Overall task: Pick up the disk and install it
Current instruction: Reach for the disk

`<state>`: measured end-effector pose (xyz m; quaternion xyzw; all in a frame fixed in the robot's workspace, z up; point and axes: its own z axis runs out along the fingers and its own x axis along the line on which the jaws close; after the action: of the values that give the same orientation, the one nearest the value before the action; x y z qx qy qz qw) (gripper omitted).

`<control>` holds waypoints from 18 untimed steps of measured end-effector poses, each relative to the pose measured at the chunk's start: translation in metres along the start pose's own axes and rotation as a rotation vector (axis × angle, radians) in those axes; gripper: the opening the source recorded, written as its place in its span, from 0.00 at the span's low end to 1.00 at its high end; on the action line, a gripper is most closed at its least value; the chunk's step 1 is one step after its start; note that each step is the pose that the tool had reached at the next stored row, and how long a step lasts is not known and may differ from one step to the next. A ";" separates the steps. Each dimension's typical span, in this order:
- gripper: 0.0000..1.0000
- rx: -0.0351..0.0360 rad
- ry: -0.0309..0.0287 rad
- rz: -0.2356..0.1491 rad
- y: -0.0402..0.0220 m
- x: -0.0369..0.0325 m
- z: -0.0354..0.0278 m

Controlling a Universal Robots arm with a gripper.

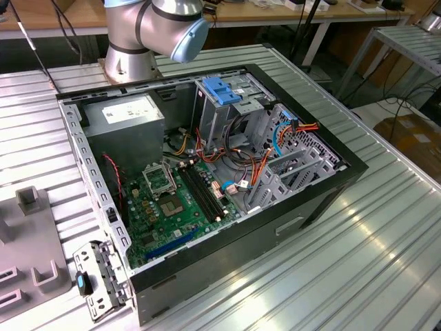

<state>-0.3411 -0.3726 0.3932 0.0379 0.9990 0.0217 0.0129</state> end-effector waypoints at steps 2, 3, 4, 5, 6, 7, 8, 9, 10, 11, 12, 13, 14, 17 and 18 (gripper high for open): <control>0.11 0.0000 -0.0001 0.000 -0.0001 0.0041 -0.0001; 0.11 0.0000 -0.0001 0.000 -0.0002 0.0056 -0.0001; 0.11 0.0000 -0.0001 0.000 -0.0003 0.0069 -0.0001; 0.11 0.0000 -0.0001 0.000 -0.0003 0.0086 -0.0002; 0.11 0.0000 0.0000 0.000 -0.0004 0.0100 -0.0003; 0.11 0.0000 0.0000 0.000 -0.0005 0.0117 -0.0003; 0.11 0.0000 0.0000 0.000 -0.0005 0.0132 -0.0003; 0.11 0.0000 0.0000 0.000 -0.0006 0.0147 -0.0004; 0.11 0.0000 0.0000 0.000 -0.0007 0.0164 -0.0004; 0.11 0.0000 0.0000 0.000 -0.0008 0.0182 -0.0005; 0.11 0.0000 -0.0001 0.000 -0.0009 0.0197 -0.0005; 0.11 0.0000 0.0000 0.000 -0.0010 0.0222 -0.0006; 0.11 0.0000 -0.0001 0.000 -0.0011 0.0238 -0.0006; 0.11 0.0000 0.0000 0.000 -0.0015 0.0314 -0.0008; 0.11 0.0001 0.0000 0.000 -0.0016 0.0329 -0.0009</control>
<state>-0.3740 -0.3718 0.3933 0.0379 0.9990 0.0217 0.0129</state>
